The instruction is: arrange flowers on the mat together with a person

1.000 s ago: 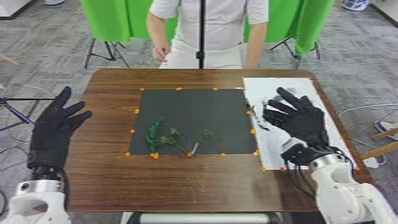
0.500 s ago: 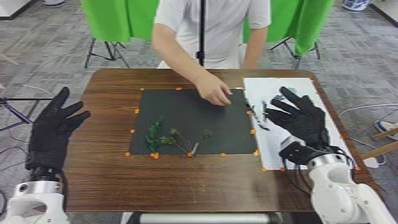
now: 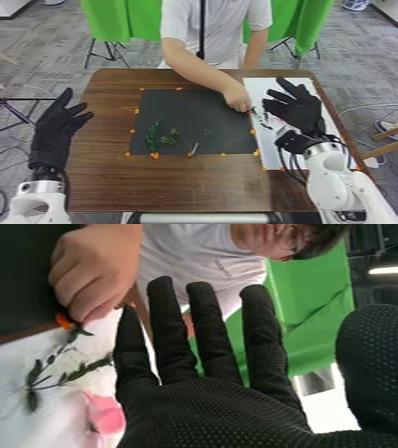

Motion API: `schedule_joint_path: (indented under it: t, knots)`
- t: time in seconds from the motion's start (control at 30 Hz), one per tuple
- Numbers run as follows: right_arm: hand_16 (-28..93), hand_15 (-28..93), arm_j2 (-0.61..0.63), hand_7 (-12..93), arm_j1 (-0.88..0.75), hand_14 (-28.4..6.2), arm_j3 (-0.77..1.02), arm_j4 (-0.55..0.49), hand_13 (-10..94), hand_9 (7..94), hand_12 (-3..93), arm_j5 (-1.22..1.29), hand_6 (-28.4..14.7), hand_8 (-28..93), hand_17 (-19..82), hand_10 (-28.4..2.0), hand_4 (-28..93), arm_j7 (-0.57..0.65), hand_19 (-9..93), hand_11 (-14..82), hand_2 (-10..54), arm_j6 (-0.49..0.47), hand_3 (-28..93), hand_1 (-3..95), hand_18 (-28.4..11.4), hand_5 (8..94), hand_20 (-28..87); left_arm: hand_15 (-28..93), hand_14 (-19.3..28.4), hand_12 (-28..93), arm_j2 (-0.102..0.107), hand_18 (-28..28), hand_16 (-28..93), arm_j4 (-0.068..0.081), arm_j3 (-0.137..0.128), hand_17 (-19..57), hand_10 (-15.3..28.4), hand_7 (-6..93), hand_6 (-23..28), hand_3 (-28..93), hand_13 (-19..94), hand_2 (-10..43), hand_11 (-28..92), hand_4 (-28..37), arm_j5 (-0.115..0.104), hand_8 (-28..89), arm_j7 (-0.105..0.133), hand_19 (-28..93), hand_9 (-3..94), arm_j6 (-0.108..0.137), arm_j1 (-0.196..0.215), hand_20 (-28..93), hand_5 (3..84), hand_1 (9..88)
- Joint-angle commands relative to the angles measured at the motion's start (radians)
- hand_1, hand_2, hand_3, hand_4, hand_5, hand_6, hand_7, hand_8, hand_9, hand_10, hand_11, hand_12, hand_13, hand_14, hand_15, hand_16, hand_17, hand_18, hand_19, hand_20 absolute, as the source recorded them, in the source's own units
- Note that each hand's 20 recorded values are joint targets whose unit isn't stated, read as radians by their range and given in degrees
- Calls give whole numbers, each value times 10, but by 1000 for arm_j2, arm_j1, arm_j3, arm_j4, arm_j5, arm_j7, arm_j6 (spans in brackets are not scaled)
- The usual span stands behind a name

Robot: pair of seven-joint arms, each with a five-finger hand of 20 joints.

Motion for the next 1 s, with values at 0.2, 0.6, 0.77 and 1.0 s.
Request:
schedule_joint_path:
  t: [0.2, 0.6, 0.77, 1.0]
  knots:
    - [128, 385, 22, 162, 4, -196, -10, -7, 305, 439, 144, -11, 29, -128, 22, -162, -281, 6, 404, 132, 78, 19, 799, 134, -209, 415, 196, 511, 248, 100, 24, 221, -85, 4, 8, -72, 170, 72, 31, 771, 240, 56, 213, -283, -21, -77, 3, 476, 335, 21, -7, 185, 317, 185]
    - [129, 383, -10, 163, -73, -196, 69, -10, 306, 440, 145, -16, 29, -128, 22, -161, -281, -7, 403, 132, 76, -63, 803, 134, -209, 416, 196, 497, 245, 100, 42, 222, -83, 4, 18, -74, 169, 72, 31, 771, 235, 56, 211, -283, -34, -77, 13, 465, 333, 34, -5, 173, 317, 186]
    - [132, 389, -31, 163, -105, -196, 110, -7, 310, 441, 145, -24, 28, -128, 21, -161, -279, -10, 406, 133, 74, -111, 803, 136, -209, 416, 197, 501, 246, 100, 43, 221, -82, 3, 18, -75, 170, 73, 31, 770, 235, 56, 212, -283, -36, -77, 16, 465, 334, 37, -4, 172, 317, 188]
    - [133, 405, -51, 164, -131, -197, 144, -13, 318, 445, 146, -52, 28, -128, 21, -161, -278, -12, 413, 138, 73, -131, 803, 138, -210, 417, 201, 504, 246, 101, 41, 219, -82, 3, 16, -75, 170, 72, 32, 771, 238, 55, 213, -283, -33, -77, 10, 464, 334, 34, -7, 171, 318, 187]
